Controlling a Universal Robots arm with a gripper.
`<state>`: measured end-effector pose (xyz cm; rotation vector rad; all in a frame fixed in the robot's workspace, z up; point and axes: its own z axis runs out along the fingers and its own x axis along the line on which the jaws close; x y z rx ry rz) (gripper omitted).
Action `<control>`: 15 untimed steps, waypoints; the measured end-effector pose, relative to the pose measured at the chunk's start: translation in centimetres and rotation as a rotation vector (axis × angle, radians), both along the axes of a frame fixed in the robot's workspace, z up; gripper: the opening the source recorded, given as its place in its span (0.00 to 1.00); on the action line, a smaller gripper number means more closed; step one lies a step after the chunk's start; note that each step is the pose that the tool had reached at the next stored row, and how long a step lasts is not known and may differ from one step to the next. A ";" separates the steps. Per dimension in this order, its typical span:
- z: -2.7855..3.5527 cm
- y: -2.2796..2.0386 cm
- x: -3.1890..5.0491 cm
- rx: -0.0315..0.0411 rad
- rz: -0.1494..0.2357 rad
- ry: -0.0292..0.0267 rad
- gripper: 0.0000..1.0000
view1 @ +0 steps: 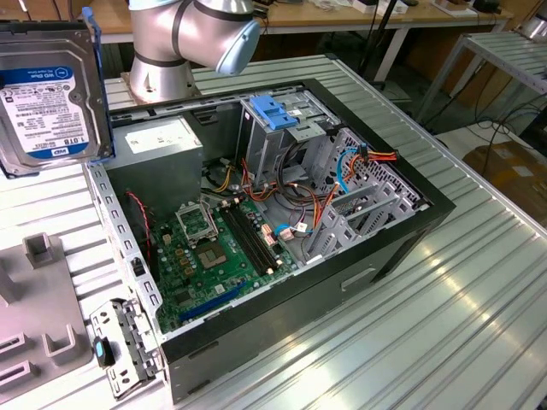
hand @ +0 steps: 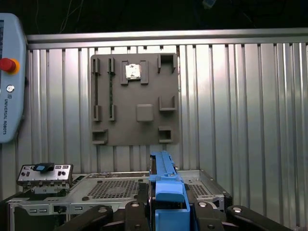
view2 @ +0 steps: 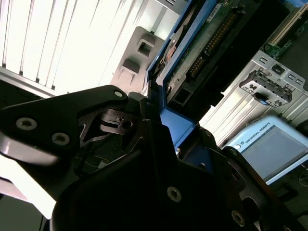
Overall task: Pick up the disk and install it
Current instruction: 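Pick up the disk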
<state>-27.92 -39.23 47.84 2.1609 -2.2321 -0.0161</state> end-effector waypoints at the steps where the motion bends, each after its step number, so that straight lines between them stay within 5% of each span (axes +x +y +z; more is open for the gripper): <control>1: -0.01 0.00 0.30 0.0001 0.000 -0.0001 0.37; 15: 0.00 0.00 3.06 0.0000 0.000 0.0000 0.37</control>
